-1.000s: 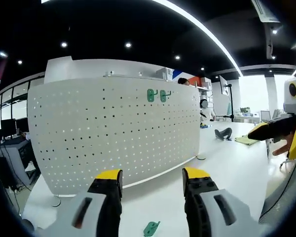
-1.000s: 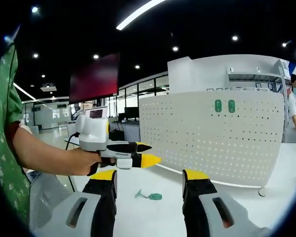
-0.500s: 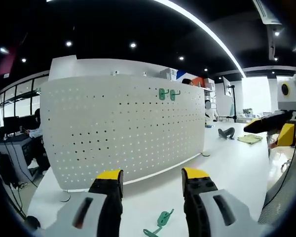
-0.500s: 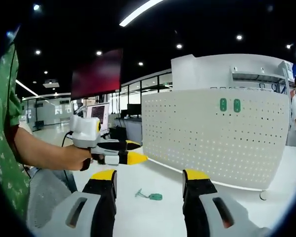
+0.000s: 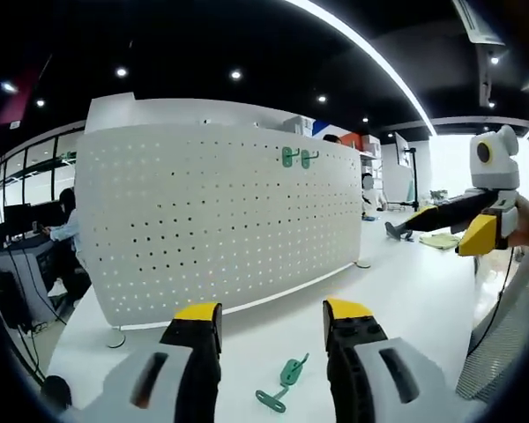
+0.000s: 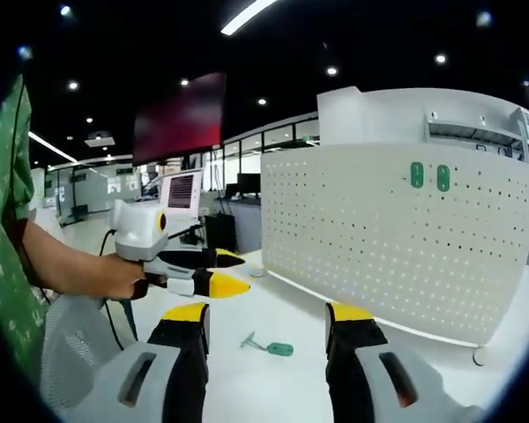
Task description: Insert the hook assembly into the mounting plate slot until the hook locks in place.
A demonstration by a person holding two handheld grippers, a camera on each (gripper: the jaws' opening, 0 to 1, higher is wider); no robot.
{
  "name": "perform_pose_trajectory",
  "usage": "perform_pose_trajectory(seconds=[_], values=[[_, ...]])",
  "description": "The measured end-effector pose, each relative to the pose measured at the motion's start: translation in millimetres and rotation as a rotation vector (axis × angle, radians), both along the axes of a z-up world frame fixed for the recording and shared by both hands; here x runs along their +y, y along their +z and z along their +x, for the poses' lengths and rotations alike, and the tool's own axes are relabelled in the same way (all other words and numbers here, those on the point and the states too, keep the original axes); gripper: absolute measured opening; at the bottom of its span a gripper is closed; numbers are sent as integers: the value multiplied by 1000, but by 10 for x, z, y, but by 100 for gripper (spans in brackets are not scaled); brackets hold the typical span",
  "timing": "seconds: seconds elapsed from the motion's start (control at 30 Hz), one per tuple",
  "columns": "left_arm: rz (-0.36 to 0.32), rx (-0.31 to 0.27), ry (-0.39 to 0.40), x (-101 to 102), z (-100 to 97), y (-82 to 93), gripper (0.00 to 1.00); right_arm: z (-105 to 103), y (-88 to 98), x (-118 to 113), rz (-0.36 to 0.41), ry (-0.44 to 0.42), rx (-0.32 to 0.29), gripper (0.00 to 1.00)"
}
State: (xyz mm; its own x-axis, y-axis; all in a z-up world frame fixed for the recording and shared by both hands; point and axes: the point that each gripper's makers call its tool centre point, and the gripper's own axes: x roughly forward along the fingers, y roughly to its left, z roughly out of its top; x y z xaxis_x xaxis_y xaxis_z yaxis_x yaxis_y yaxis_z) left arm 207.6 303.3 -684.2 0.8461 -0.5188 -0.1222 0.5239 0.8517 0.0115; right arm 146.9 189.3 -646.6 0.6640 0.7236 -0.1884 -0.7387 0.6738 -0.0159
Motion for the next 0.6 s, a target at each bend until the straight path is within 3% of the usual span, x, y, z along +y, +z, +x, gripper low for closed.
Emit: perform_pose_trajectory(seconds=[0.2,0.6], values=[[5,0,-11,-31,-10,-25,47,149,-183,39,-61,38,28,53],[12,9,6,36,4,-56,46,346,-546,156,-111,70,109,50]])
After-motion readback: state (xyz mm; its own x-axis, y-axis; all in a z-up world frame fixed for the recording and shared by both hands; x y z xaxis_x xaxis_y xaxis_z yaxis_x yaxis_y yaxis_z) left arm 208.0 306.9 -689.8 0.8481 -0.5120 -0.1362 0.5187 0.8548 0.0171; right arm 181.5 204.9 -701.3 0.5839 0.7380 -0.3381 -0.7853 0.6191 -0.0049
